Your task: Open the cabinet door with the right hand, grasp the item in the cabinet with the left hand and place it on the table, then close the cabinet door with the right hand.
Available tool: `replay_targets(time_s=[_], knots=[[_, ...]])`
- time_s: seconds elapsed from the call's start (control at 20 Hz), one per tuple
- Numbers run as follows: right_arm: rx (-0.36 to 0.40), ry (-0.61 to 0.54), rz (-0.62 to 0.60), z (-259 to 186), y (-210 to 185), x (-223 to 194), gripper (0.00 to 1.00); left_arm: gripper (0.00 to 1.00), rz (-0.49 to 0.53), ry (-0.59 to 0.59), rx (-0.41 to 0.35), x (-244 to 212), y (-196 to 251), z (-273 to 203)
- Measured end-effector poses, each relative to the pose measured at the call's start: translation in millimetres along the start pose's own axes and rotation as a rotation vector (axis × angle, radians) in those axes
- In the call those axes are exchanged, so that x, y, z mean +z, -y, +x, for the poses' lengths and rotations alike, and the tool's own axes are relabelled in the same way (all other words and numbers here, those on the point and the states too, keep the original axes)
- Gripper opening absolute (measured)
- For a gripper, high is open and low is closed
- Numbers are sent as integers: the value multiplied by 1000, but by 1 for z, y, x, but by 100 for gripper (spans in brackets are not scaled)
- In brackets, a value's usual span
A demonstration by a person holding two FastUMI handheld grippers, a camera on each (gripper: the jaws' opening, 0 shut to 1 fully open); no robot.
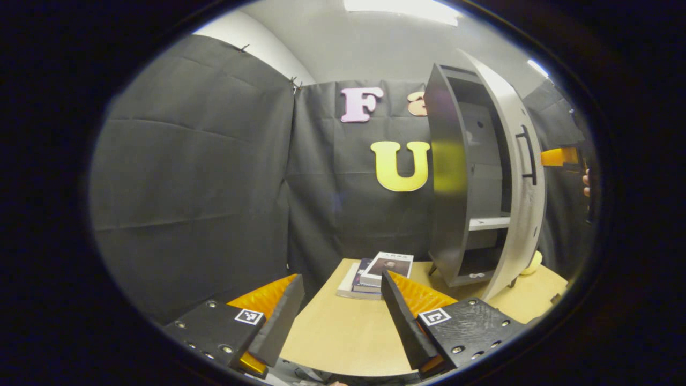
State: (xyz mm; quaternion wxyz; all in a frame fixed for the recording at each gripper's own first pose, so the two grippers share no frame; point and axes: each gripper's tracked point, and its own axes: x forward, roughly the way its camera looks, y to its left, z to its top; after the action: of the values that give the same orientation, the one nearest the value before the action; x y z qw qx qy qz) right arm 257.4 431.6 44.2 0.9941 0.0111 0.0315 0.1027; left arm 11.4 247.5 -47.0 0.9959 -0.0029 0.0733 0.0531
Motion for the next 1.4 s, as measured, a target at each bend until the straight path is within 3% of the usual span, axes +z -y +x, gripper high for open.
replay_targets(time_s=[0.35,0.45,0.55,0.95,1.4], knots=[[-8,12,8,-39,67,8,98,87,21,43,-50,33,76,3],[-22,16,8,-48,94,10,98,92,32,65,-65,45,104,1],[-36,19,2,-56,120,11,98,87,32,76,-80,54,131,-5],[-75,12,-22,-90,219,2,98,89,63,133,-112,93,232,-17],[-45,-34,-23,-84,262,-40,98,89,47,118,-113,90,305,-42]])
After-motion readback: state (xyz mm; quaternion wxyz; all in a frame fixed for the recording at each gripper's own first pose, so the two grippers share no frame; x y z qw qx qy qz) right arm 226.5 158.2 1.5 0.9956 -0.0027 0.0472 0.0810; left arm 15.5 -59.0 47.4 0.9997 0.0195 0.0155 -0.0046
